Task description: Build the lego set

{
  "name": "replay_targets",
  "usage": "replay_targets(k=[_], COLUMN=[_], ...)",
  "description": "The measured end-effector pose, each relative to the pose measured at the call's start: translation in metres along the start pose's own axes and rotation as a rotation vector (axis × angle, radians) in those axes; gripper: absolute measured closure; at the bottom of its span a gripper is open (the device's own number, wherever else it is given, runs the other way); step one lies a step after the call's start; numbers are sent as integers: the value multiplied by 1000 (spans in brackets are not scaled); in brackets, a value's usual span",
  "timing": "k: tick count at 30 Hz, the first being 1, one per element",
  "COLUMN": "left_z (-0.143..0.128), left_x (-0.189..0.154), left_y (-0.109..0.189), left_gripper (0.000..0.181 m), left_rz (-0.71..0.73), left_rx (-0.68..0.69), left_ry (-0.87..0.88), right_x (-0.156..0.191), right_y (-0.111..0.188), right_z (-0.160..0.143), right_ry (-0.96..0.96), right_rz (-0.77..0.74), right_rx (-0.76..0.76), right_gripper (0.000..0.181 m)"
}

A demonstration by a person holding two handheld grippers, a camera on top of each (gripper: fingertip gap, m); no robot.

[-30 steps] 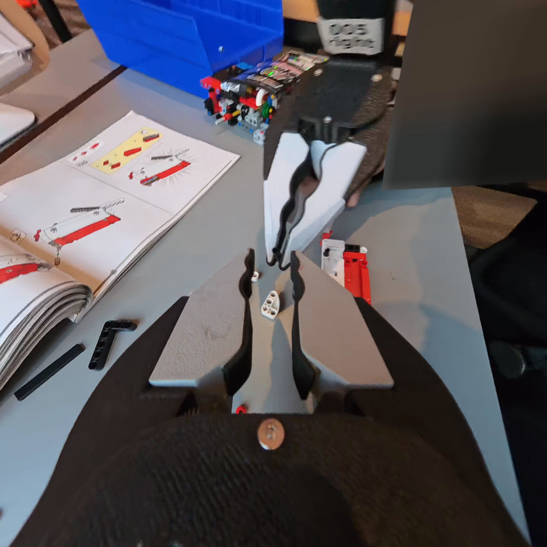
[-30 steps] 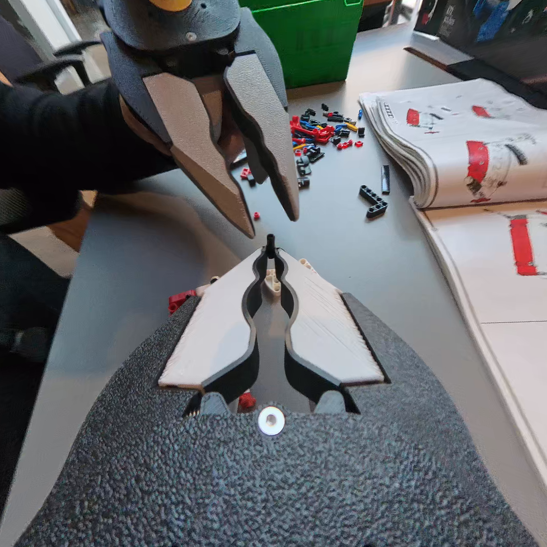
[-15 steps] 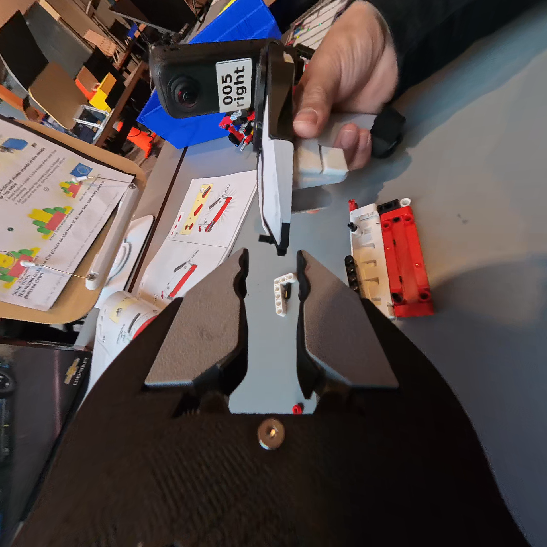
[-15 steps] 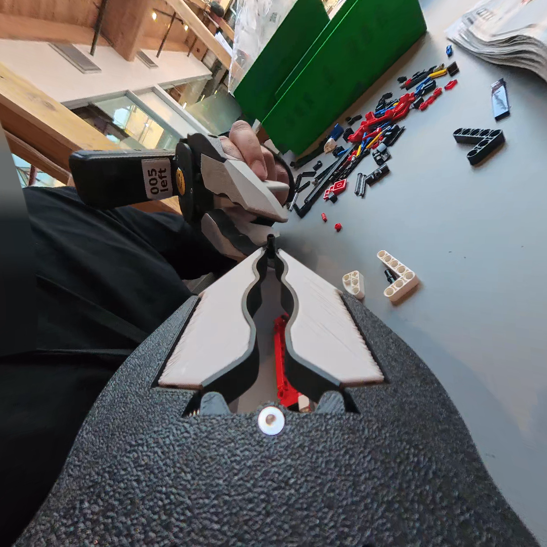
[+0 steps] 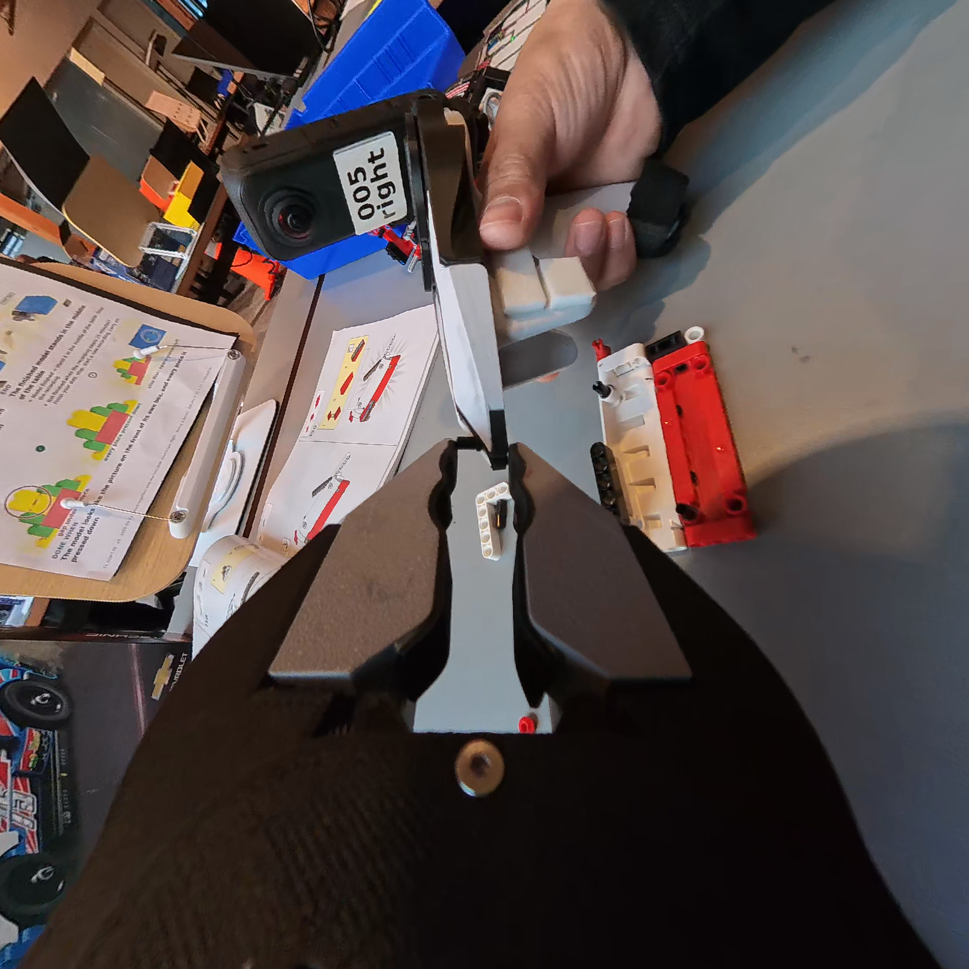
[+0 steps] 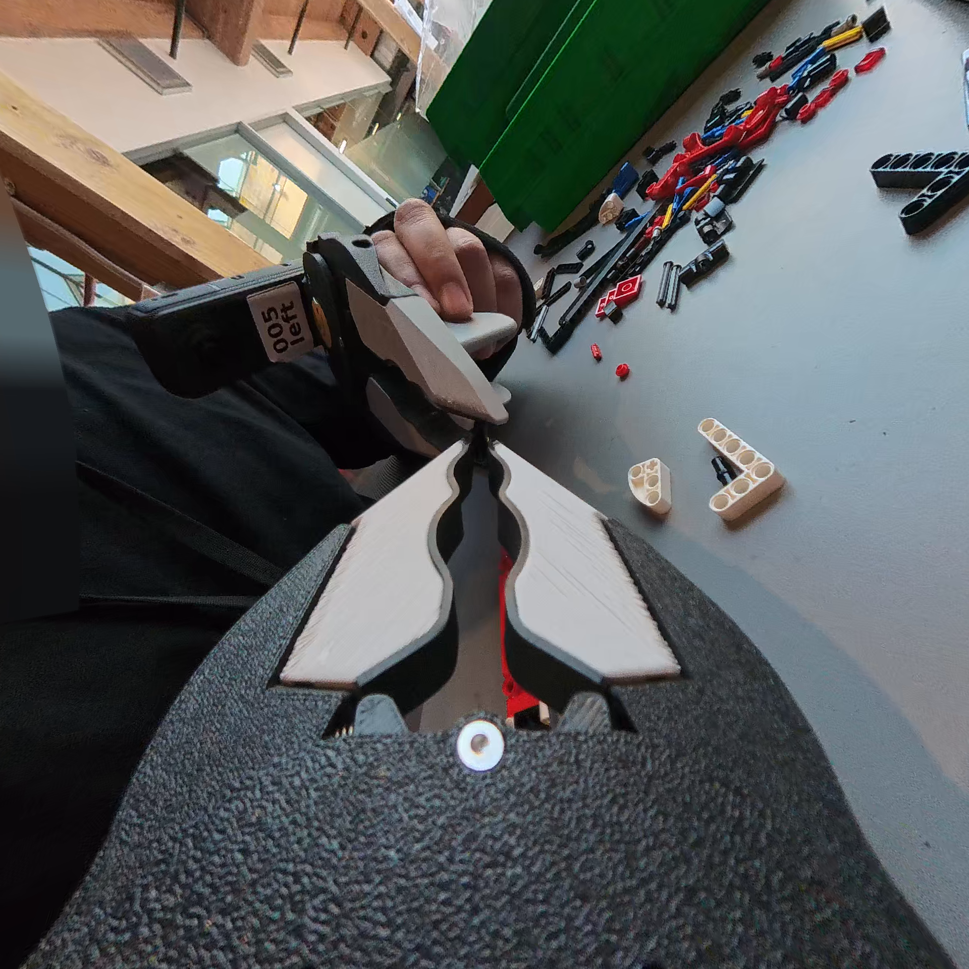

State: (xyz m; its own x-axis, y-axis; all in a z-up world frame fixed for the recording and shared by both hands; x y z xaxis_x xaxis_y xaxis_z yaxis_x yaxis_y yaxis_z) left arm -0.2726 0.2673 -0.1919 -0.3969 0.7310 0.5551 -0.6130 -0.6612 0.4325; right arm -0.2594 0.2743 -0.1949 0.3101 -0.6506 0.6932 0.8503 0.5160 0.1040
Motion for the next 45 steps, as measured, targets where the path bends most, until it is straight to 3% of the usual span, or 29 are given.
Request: replay_targets(k=[7, 21, 27, 33, 45], left_z=[-2, -11, -26, -5, 10], left_x=[0, 5, 20, 22, 35], left_y=[-1, -6, -7, -5, 2], left_gripper=[168, 169, 149, 159, 169], left_rz=[-35, -12, -72, -262, -375], left_rx=[-27, 14, 64, -84, -246], left_ry=[78, 113, 460, 817, 1046], right_x=[-7, -17, -16, -1, 0], right_y=[3, 4, 13, 21, 12], right_z=[4, 7, 23, 45, 48], right_ry=[42, 107, 157, 251, 322], right_rz=[-55, -157, -202, -184, -210], right_rx=[-15, -14, -109, -267, -312], right_gripper=[168, 176, 176, 176, 176])
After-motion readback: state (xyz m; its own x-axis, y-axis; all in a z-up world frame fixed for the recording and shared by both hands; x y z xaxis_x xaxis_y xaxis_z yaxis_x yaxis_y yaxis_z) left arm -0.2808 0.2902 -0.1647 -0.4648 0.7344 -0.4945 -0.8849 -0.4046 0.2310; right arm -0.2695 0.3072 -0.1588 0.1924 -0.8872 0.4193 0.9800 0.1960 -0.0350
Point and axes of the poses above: each gripper's, where its closed fingertips meet, y back along the fingers, z out of its top, x = y × z across the jaws, the point moved 2 cm from there along y, back along the fingers, and after that the axes turned 6 degrees about y, right-handed, at the moved point
